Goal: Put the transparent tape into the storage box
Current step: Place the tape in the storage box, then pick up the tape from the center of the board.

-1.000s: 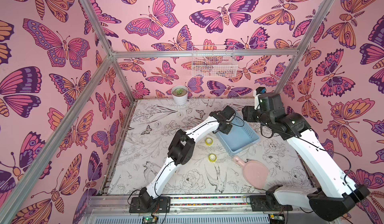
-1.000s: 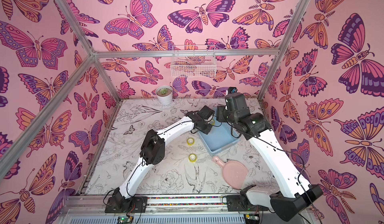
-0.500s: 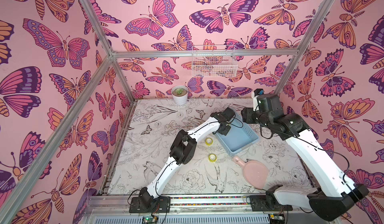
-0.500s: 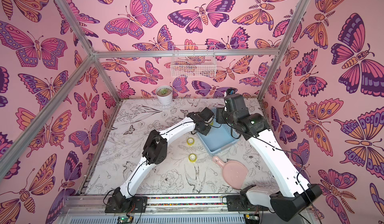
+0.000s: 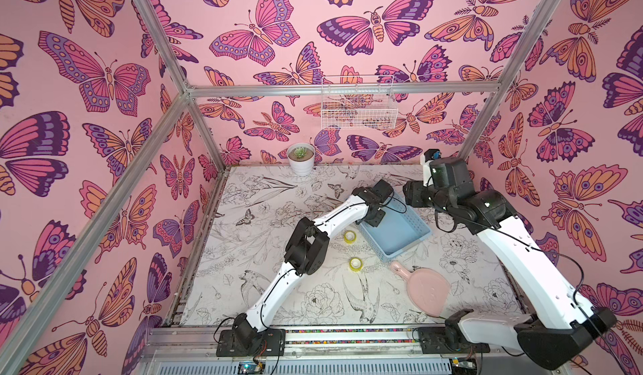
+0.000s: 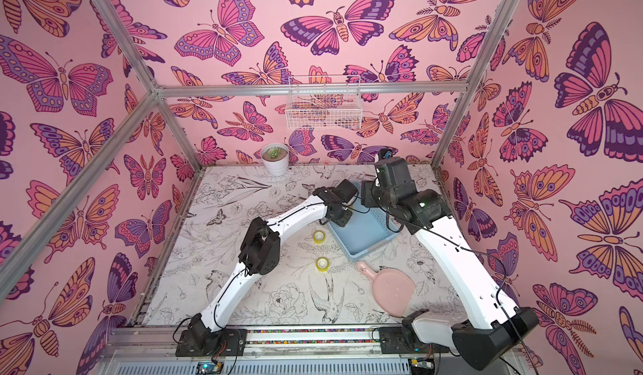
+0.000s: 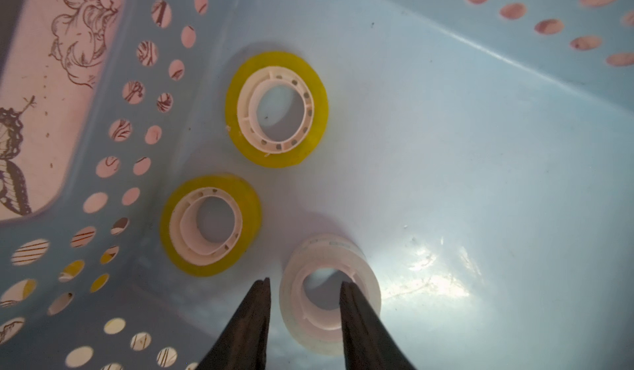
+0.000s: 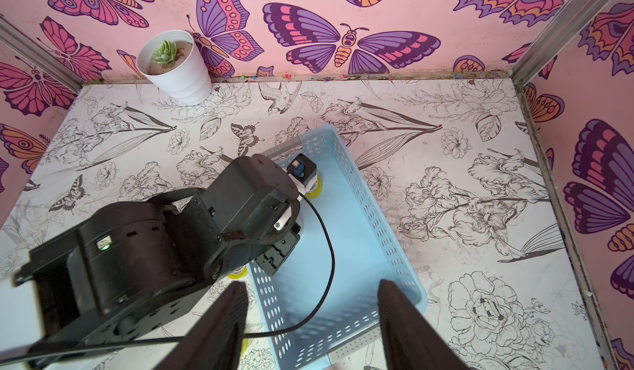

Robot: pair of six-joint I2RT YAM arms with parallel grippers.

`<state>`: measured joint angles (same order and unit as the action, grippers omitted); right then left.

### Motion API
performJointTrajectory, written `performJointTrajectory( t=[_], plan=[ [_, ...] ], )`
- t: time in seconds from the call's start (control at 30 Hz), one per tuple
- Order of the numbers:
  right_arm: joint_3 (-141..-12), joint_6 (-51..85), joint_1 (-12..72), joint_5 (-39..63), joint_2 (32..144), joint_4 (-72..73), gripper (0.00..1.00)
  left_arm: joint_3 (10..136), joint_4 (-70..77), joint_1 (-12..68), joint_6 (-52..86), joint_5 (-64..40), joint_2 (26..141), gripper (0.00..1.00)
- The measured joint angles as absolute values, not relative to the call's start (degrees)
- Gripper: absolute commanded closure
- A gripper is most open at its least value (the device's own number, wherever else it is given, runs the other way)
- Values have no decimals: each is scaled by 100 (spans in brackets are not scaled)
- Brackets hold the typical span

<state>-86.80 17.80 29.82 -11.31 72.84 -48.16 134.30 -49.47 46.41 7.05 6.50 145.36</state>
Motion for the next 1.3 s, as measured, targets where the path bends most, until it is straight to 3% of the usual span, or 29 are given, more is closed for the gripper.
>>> performJointTrajectory(
  t=[0.47, 0.87, 1.1, 1.3],
  plan=[
    [-8779, 1758, 2971, -674, 7673, -4803, 35, 13360, -4974, 4591, 856, 1153, 13998, 58],
    [-8829, 1372, 3605, 360, 8838, -4956, 38, 10228, -4670, 3253, 1656, 1568, 10665, 58],
    [-8932, 1214, 4359, 565, 9979, -4947, 40, 8523, -4495, 2722, 2067, 1636, 9343, 57],
    [-9288, 1079, 4742, 635, 11039, -4856, 41, 7867, -4281, 2626, 2290, 1636, 8490, 57]
  ],
)
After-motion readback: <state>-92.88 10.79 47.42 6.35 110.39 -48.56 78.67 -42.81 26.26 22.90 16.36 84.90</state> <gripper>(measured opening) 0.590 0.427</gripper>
